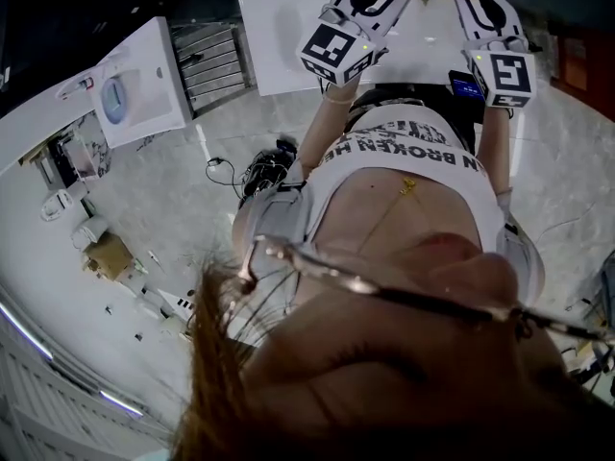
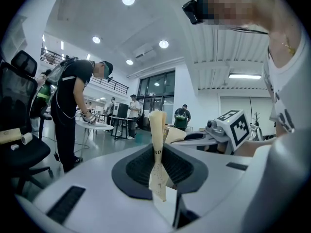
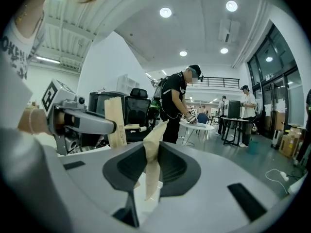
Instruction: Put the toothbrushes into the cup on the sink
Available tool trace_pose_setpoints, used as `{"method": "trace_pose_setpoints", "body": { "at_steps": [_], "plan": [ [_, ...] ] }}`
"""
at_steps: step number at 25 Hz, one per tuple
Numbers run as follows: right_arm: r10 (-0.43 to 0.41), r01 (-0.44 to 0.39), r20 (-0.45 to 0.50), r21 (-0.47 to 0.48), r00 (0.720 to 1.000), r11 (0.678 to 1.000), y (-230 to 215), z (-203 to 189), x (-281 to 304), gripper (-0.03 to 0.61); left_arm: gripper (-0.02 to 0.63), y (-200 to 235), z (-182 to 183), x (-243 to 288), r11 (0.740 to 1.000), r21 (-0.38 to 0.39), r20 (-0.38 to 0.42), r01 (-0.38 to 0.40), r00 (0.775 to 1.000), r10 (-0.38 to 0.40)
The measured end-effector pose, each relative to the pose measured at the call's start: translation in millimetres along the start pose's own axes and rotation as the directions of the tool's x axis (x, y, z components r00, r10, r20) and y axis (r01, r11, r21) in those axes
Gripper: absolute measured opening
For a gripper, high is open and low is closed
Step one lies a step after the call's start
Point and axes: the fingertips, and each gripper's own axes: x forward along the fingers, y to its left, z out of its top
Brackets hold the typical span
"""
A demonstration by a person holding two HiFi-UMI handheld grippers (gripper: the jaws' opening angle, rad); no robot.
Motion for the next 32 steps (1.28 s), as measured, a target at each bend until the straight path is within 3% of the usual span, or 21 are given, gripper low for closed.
{"method": "trace_pose_setpoints", "body": {
  "at_steps": [10, 25, 32],
  "plan": [
    [0.066, -0.066, 0.01, -0.007, 0.998, 0.998, -22.3, -4.8, 13.7, 0.078, 0.061, 4.0, -4.1, 24.2, 0.999, -0.005, -0.009, -0.048, 0.999, 0.048],
    [-0.06, 0.06, -0.017, 0.012, 0.998, 0.998, -93.9, -47.7, 25.8, 0.077, 0.061, 12.7, -20.7, 34.4, 0.995, -0.035, -0.044, -0.089, 0.995, 0.088],
    [-0.093, 0.099, -0.055, 0.121, 0.994, 0.988, -120.5, -105.9, 45.1, 0.077, 0.061, 13.4, -32.8, 38.8, 0.991, -0.051, -0.077, -0.126, 0.99, 0.122]
  ]
}}
